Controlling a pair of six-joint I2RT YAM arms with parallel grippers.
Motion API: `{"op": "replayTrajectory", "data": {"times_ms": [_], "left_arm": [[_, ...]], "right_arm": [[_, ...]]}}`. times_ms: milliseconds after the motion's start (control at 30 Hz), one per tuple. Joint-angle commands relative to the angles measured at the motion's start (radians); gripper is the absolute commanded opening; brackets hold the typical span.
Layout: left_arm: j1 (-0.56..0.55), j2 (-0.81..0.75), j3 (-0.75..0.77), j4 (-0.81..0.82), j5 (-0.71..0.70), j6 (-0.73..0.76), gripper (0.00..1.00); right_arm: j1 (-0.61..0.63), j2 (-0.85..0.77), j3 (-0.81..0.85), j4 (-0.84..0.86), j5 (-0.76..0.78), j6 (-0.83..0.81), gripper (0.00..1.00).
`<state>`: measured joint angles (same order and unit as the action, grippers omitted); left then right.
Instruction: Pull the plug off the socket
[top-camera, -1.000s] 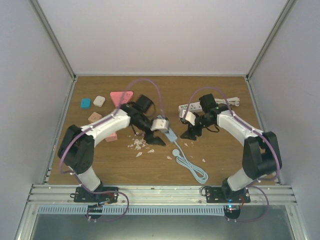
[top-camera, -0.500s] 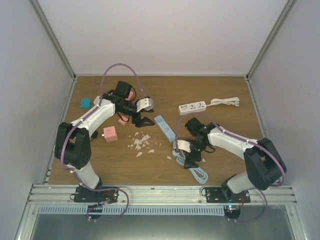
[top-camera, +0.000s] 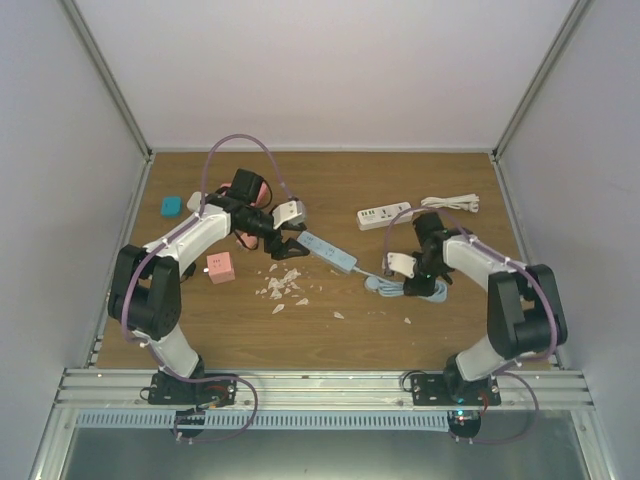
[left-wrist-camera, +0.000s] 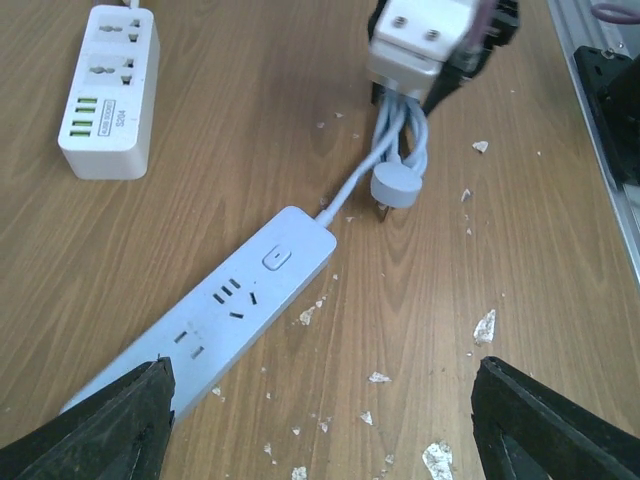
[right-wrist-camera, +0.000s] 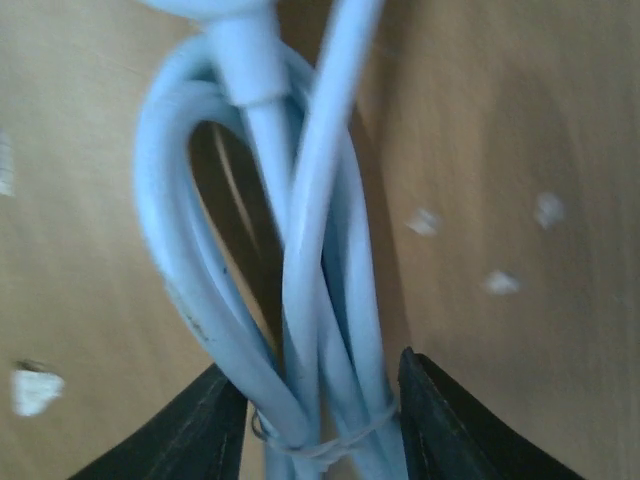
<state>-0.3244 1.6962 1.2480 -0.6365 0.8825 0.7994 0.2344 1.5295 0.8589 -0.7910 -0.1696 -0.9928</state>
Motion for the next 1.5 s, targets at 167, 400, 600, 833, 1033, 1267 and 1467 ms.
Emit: {"op": "replayTrajectory", "data": {"times_ms": [167, 400, 600, 833, 1033, 1267, 1467], "left_arm": [[0.007, -0.034, -0.004, 0.043, -0.010, -0.008, 0.82], [0.026, -0.033, -0.003, 0.040, -0.017, -0.005, 0.82], [0.056, -0.031, 0.006, 0.038, -0.020, -0.010, 0.85], [0.093, -0.038, 0.023, 0.029, -0.015, -0.030, 0.92], [0.168, -0.059, 0.038, 0.021, 0.013, -0.066, 0.99], [0.314, -0.056, 0.172, -0.106, 0.000, -0.087, 0.99], [0.476, -0.107, 0.253, -0.128, -0.005, -0.122, 0.99]], "right_arm": [[-0.302, 0.224, 0.138, 0.122, 0.138, -0.261, 0.35], [-0.502, 0.347, 0.211, 0.198, 0.168, -0.387, 0.34], [-0.630, 0.383, 0.262, 0.267, 0.214, -0.493, 0.38], [-0.682, 0.357, 0.320, 0.281, 0.210, -0.513, 0.56], [-0.685, 0.261, 0.396, 0.169, 0.046, -0.451, 0.90], [-0.679, 0.210, 0.590, -0.025, -0.190, -0.311, 1.00], [-0.610, 0.138, 0.680, -0.051, -0.344, -0.142, 1.00]]}}
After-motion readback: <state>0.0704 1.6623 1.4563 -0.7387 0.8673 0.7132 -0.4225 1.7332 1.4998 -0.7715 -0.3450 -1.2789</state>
